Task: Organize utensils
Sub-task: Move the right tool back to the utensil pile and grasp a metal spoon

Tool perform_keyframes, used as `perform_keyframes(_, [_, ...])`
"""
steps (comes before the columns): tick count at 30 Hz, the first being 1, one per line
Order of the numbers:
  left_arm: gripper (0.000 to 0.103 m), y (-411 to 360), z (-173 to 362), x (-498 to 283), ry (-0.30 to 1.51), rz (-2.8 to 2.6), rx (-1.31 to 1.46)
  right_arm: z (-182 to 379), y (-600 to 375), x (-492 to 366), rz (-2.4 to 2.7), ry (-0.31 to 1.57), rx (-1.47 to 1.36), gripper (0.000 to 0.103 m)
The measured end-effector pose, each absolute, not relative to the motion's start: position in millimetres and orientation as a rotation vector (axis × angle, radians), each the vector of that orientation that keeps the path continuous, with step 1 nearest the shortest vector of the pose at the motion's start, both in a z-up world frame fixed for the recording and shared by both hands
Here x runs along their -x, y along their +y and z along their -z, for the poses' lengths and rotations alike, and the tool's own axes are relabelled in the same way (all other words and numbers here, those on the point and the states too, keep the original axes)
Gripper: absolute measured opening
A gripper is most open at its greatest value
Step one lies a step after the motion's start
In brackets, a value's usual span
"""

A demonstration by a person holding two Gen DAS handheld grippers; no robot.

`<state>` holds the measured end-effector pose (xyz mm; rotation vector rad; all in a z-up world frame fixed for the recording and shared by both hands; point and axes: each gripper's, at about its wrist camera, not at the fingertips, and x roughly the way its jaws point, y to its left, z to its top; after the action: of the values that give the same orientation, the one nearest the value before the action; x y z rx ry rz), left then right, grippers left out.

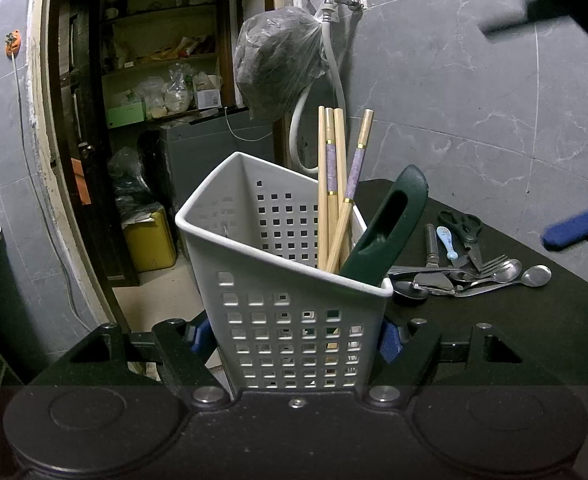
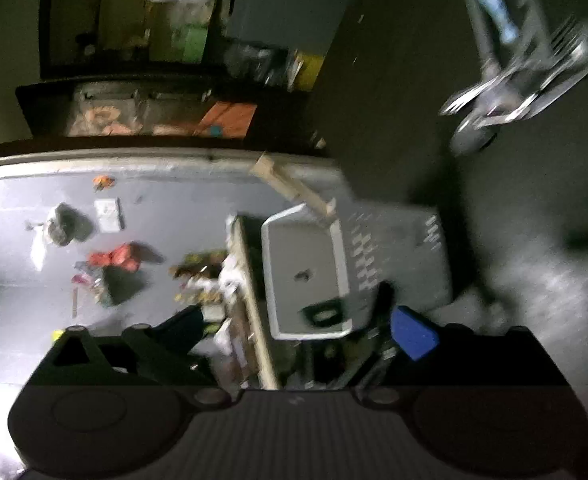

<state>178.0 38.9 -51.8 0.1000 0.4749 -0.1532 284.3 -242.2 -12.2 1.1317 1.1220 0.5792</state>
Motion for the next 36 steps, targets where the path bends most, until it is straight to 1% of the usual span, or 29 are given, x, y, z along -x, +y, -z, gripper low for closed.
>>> perform_keyframes(6, [0.077, 38, 52, -178, 0.476, 0.152, -0.101, 28, -281, -269, -0.390, 1.073, -1.062, 0.103])
perform_keyframes(9, [0.077, 36, 52, -178, 0.481, 0.147, -0.102, 37, -294, -263, -0.287, 1.041, -0.963, 0.103])
perform_keyframes(11, [0.077, 35, 52, -177, 0.485, 0.144, -0.103, 39, -299, -258, -0.228, 0.998, -0.842, 0.103])
perform_keyframes(15, [0.077, 32, 50, -177, 0.491, 0.136, -0.104, 39, -296, -251, -0.143, 0.891, -0.487, 0.103])
perform_keyframes(18, [0.077, 31, 48, -177, 0.498, 0.130, -0.109, 50, -297, -247, -0.092, 0.828, -0.356, 0.103])
perform_keyframes(25, [0.077, 27, 44, -174, 0.517, 0.111, -0.115, 88, -330, -246, 0.013, 0.743, -0.384, 0.103])
perform_keyframes(30, [0.077, 23, 42, -171, 0.527, 0.092, -0.111, 95, -346, -253, 0.059, 0.697, -0.391, 0.103])
perform_keyframes(34, [0.077, 20, 41, -168, 0.534, 0.081, -0.100, 102, -350, -268, 0.092, 0.683, -0.343, 0.103])
perform_keyframes(36, [0.077, 19, 41, -167, 0.537, 0.078, -0.102, 104, -353, -272, 0.101, 0.678, -0.339, 0.099])
